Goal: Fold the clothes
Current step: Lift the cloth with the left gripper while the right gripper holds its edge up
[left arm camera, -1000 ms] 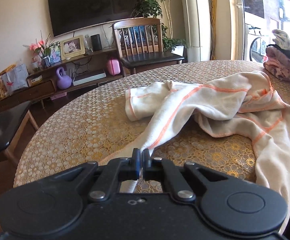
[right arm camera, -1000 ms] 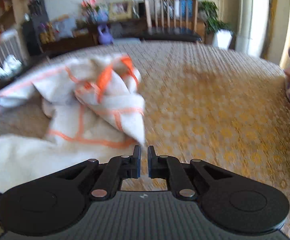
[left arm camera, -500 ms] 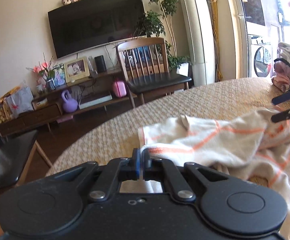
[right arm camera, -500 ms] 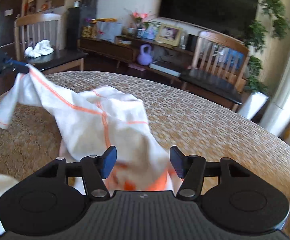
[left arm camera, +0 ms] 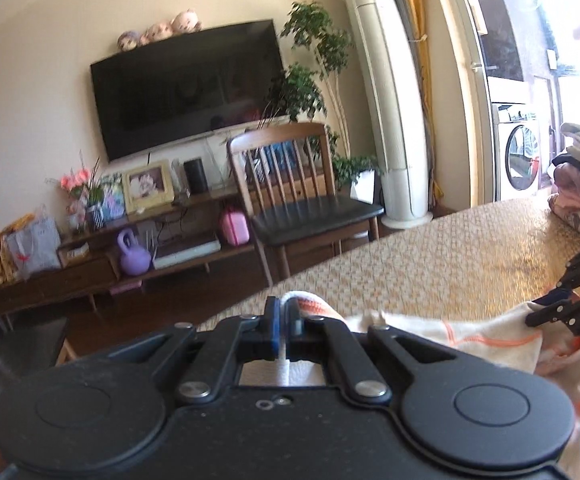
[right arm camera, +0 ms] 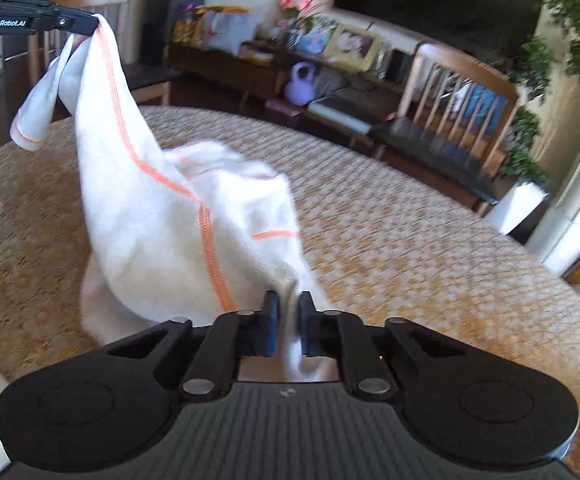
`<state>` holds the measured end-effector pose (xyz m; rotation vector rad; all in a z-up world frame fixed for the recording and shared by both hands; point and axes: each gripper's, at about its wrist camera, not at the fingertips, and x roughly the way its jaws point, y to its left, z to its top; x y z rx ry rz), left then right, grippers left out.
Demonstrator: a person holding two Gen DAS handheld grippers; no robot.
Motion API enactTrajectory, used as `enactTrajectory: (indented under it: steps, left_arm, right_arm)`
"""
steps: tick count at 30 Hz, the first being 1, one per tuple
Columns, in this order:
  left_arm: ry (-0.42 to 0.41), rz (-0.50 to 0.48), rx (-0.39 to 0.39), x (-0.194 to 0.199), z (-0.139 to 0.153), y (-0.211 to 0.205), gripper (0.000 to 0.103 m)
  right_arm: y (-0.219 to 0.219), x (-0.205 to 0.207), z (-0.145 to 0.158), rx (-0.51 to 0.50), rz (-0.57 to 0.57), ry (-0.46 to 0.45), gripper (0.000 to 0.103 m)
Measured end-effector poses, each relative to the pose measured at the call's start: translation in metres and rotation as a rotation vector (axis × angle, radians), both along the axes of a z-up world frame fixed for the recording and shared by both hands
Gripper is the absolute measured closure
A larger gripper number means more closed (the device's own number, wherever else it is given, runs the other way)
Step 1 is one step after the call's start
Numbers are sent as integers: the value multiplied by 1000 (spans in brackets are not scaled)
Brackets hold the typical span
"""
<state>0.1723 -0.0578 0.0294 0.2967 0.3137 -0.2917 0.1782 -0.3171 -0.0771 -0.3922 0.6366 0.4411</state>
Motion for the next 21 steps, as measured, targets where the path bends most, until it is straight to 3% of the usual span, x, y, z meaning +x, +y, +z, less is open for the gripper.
enactTrajectory:
  steps: [6,7,8,10,12,16,21]
  left_arm:
    - [-70,-27,-2,33,23,-33,100]
    - [-80,-31,1,40,27,-41,95]
    - [-91,-33,2,46,30,-48,98]
    - [-105,-34,-4,60,32,-62,86]
    - [-99,-37,-20,70,32,-71,86]
    - [-97,-50,-39,83,27,-87,84]
    - [-98,-61,-36,94,19,-103,84]
  right_arm:
    - [-25,16,10,59,-76,-37,94]
    - [-30,19,10,78,-86,-37,94]
    - [-34,21,10,96,-96,-36,94]
    - [-40,21,12,133,-90,-36,93]
    - [-43,19,14,170,-63,-35,85]
    - [-44,15,19,198,3,-32,31]
    - [-33,14,15,206,71,4,31]
